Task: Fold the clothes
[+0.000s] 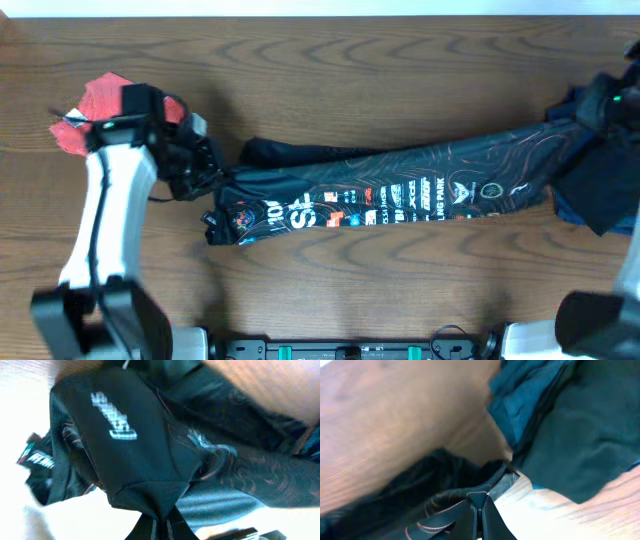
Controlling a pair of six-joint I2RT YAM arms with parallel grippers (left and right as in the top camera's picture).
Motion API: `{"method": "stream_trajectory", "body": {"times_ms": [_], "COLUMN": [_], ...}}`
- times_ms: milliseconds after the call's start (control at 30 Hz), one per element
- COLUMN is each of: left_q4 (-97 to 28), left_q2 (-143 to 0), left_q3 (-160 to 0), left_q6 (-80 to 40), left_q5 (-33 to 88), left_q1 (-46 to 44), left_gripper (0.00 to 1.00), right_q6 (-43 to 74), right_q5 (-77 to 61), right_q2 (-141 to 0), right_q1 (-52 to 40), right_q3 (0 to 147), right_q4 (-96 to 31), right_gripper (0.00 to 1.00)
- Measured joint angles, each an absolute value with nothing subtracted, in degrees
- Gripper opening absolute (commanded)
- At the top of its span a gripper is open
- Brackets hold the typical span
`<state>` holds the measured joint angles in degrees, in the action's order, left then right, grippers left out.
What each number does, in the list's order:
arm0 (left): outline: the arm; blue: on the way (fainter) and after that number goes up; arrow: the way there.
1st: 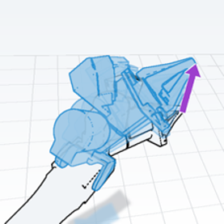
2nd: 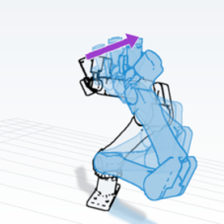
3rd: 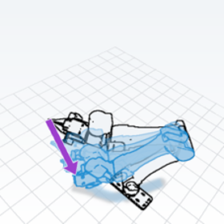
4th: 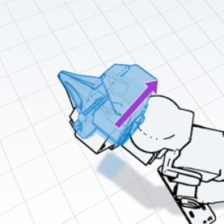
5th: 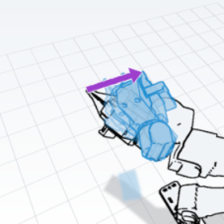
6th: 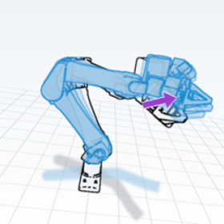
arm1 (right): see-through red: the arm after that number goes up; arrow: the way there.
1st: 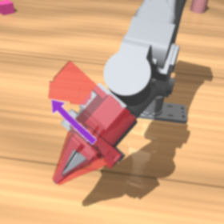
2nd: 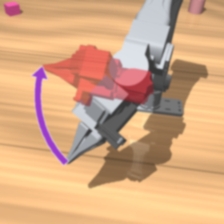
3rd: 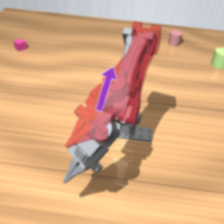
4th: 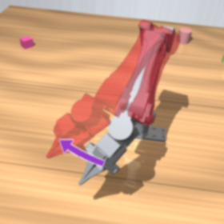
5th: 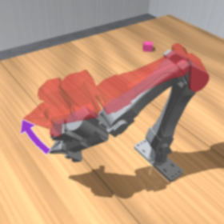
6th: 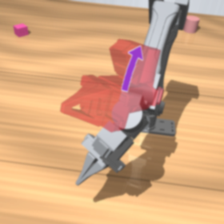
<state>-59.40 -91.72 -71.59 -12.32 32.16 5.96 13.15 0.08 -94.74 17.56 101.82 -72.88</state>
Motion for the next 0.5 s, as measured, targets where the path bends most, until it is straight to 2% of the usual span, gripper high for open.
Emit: {"method": "stream_trajectory", "body": {"times_ms": [233,500], "left_q4": [-53.1,-47.2], "left_q2": [-102.1,-111.5], "left_q3": [-71.6,-71.6], "left_q6": [-11.9,-11.9], "left_q5": [32.2,30.9], "left_q1": [0.8,-4.2], "left_gripper": [0.06,0.06], "right_q6": [13.1,13.1], "right_q5": [0.3,0.7], "right_q2": [-99.6,-100.5], "right_q1": [17.6,17.6], "right_q3": [93.6,91.1], "right_q4": [-67.5,-65.2], "right_gripper": [0.01,0.01]}}
